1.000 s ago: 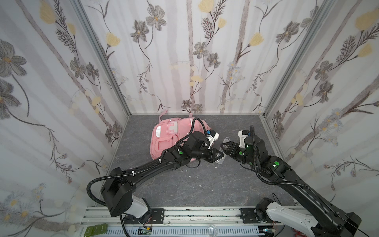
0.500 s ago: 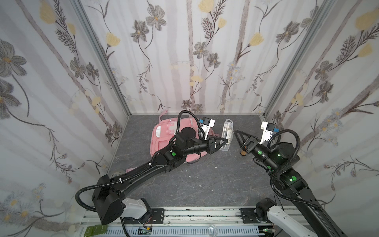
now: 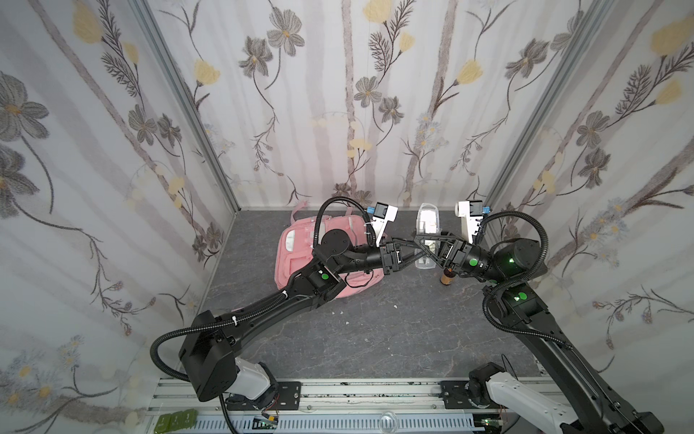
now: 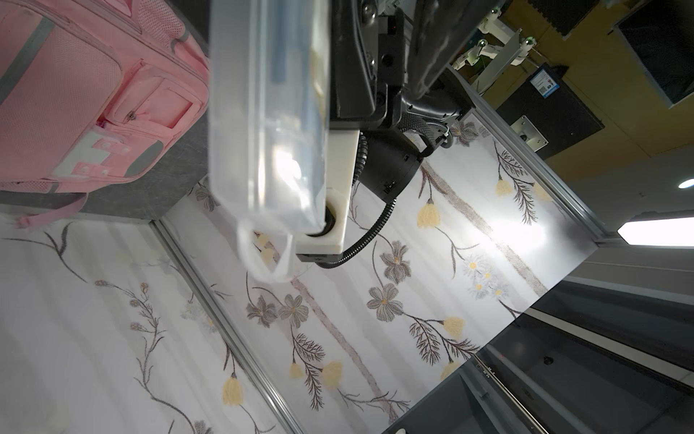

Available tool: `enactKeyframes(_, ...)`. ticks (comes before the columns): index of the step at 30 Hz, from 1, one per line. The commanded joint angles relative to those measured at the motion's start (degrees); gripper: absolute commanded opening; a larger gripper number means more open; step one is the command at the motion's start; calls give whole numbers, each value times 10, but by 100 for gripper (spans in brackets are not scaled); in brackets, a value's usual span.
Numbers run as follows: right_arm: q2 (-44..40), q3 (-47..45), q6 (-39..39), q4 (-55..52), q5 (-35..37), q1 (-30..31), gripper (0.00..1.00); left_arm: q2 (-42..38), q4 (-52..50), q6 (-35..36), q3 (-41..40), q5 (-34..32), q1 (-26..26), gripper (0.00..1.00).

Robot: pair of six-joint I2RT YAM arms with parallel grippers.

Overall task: Pack books, pencil case, and school supplies into a backpack
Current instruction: Pick up the compass set from the bottom-center of the table.

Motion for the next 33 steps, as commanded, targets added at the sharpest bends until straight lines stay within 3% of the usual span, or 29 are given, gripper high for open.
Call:
enactKeyframes(1,2,3,27,40,-42,-6,55,4,44,-20,1,-2,11,22)
enactKeyframes(6,12,4,26,21,-47,-26,45,5,41,-22,-4,8,23,22)
enactKeyframes(9,25,7,27,17,-52,-30,33,10,33,-23,-2,17,31,22)
enactKeyframes(12,40,13,27,15,-57,-34,30,14,27,-22,-1,19,40,22)
enactKeyframes(15,54,20,27,16,-50,-40,22,15,-15,-2,3,-3,53,34)
enactKeyframes(17,66,27,19,-1,-37,-47,10,14,-67,23,9,-27,63,41)
enactKeyframes(21,102,46,1,-53,-14,-64,5,12,-201,101,32,-88,79,55)
enactKeyframes(23,122,53,-5,-67,-2,-72,1,12,-233,125,36,-107,87,53)
enactKeyframes(33,225,80,48,12,-72,-77,4,57,-176,94,32,-128,114,58)
